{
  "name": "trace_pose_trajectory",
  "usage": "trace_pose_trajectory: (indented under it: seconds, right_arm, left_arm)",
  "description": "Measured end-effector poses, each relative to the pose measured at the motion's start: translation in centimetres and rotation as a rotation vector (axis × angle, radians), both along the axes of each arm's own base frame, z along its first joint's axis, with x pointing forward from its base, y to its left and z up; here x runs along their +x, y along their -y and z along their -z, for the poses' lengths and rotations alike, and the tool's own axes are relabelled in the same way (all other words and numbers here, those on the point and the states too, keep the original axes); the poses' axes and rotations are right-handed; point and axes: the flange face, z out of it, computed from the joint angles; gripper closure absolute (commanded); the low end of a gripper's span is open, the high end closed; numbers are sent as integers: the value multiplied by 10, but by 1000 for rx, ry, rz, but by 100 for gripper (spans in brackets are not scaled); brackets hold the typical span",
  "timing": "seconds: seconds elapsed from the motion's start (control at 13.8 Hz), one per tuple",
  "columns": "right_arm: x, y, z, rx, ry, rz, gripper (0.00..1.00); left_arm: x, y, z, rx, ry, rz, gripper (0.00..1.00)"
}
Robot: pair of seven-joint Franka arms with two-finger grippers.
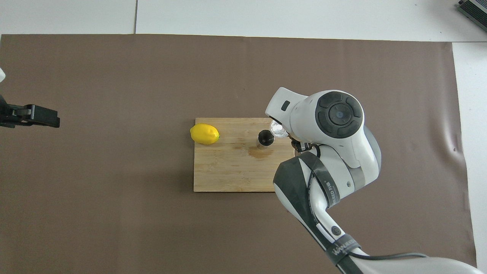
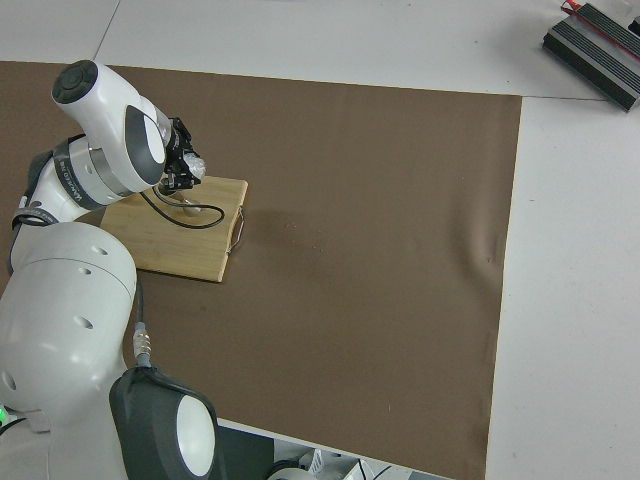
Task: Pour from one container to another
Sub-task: 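Tilt the clear glass over the steel cup with the right gripper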
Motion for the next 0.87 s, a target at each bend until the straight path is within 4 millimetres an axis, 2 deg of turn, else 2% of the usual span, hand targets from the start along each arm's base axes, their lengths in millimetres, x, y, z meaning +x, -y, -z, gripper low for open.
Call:
trace_pose_trajectory:
  seconds: [0.44, 0.87]
  right_arm:
    - [-15, -30, 2, -126, 55, -133, 100]
    - [-18, -37, 2, -219, 96, -200, 100]
  left_arm:
    - [0, 1, 0, 0, -2, 2, 0]
    - [-4, 13, 11, 2, -25, 21, 0]
